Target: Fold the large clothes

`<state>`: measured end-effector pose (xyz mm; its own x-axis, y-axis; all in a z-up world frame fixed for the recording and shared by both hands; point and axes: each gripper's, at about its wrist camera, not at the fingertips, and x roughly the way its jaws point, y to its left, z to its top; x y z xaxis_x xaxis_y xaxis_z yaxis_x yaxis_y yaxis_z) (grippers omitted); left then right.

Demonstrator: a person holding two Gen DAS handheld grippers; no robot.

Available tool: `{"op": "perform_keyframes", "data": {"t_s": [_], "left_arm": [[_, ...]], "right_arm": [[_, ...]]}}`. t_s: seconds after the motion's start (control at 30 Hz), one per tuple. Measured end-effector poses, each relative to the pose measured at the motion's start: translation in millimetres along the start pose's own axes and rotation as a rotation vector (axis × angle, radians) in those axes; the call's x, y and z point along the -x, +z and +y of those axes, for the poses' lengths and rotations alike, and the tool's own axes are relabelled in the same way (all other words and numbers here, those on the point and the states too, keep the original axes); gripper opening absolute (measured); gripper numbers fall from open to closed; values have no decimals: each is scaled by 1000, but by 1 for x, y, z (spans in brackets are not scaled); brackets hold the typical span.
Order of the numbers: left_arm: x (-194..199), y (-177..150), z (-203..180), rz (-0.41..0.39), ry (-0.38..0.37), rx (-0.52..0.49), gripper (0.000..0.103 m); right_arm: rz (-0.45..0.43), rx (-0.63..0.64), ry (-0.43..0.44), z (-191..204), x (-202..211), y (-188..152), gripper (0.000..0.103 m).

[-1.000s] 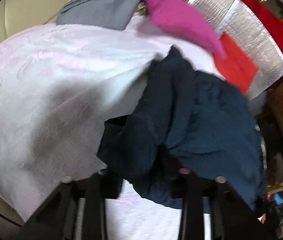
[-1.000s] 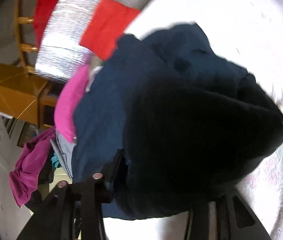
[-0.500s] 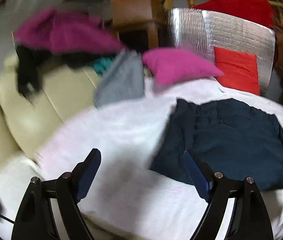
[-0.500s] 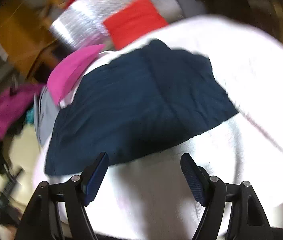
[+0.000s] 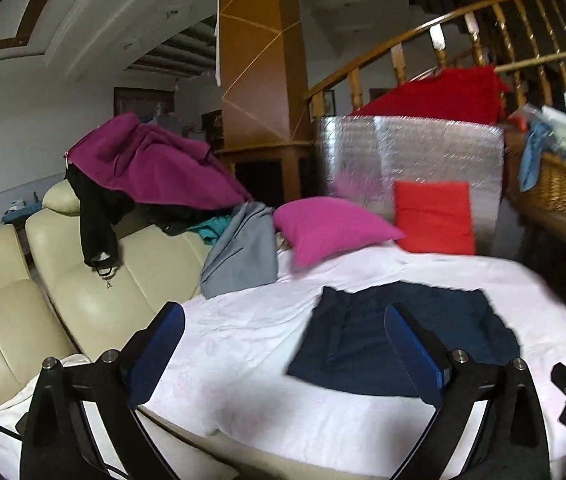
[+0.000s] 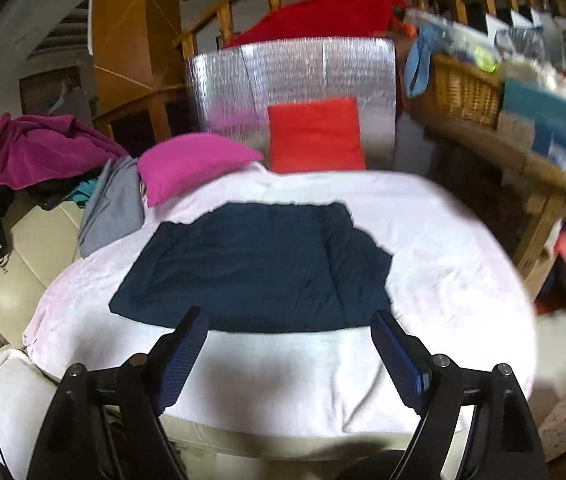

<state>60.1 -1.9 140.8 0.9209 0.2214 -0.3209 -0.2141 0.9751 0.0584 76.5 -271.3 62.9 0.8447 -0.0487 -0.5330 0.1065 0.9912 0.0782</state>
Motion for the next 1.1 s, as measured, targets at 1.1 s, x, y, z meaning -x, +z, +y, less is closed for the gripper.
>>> {"op": "perform_keyframes", "data": {"t_s": [1.1], "left_arm": [[85, 22, -2, -64, -57, -28, 101]], "right_arm": [[-120, -42, -22, 17, 120, -6, 88]]}}
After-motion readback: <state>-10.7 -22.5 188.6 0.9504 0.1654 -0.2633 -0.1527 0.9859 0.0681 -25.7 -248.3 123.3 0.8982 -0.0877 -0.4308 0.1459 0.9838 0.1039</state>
